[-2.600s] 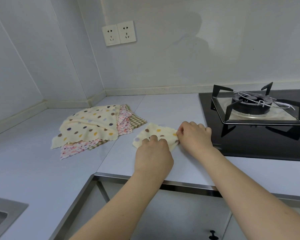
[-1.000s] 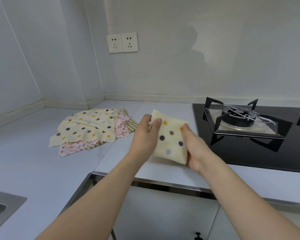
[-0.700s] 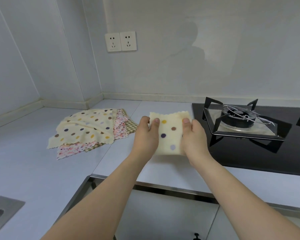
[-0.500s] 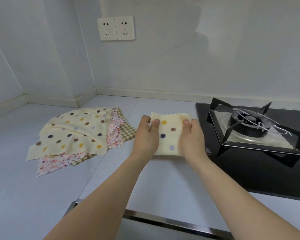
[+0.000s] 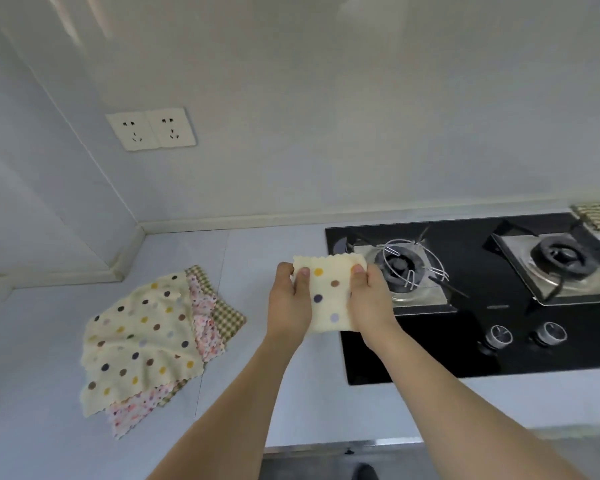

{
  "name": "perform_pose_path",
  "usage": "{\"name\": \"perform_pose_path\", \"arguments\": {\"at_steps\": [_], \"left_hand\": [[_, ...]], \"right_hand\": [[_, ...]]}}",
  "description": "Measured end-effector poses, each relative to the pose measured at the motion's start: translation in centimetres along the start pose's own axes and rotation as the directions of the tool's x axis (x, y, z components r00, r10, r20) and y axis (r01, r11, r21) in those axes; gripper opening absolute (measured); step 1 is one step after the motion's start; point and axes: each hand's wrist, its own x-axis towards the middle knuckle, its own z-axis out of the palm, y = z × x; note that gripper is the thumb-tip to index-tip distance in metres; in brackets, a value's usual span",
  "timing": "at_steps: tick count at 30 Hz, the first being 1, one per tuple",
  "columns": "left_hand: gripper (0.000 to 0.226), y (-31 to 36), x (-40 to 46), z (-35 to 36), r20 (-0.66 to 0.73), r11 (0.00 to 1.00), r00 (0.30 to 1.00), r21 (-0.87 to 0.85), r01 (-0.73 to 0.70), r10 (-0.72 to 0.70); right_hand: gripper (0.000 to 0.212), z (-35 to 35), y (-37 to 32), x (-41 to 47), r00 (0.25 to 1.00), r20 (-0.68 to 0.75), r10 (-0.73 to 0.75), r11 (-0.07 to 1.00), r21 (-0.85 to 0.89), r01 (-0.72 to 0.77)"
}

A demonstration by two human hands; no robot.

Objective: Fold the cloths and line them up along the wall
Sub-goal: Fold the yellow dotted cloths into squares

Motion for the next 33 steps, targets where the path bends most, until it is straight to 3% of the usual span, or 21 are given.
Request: {"name": "perform_pose_path", "arguments": {"at_steps": [8,14,17,27,33], "left_hand": [[0.018,5.5,-0.8,12.0,0.154,0.995,0.986,0.076,-0.070,0.058],[0.021,9.9,-1.6,25.0,0.171,0.991,0.981,0.085,-0.105,0.090],[0.012,12.1,-2.5,30.8,0.192,0.993,0.978,0.072,-0.097,0.081],[0.023,16.2,0.8,46.7,0.276,0.996,0.959,0.036,-0.082,0.069],[0.018,18.3,1.5,58.1,0.309,0.999,0.951,0.043,-0.018,0.004]], "right_hand": [[0.035,-12.4,1.5,4.6,0.986,-0.130,0.106,0.993,0.064,-0.098],[0.036,-24.9,3.2,10.7,0.979,-0.122,0.166,0.984,0.090,-0.155],[0.039,-30.5,3.8,13.6,0.976,-0.112,0.189,0.981,0.063,-0.183],[0.039,-43.1,5.9,23.8,0.953,-0.169,0.250,0.968,0.058,-0.244],[0.037,-52.4,8.2,30.2,0.957,-0.185,0.224,0.974,0.028,-0.223]]}}
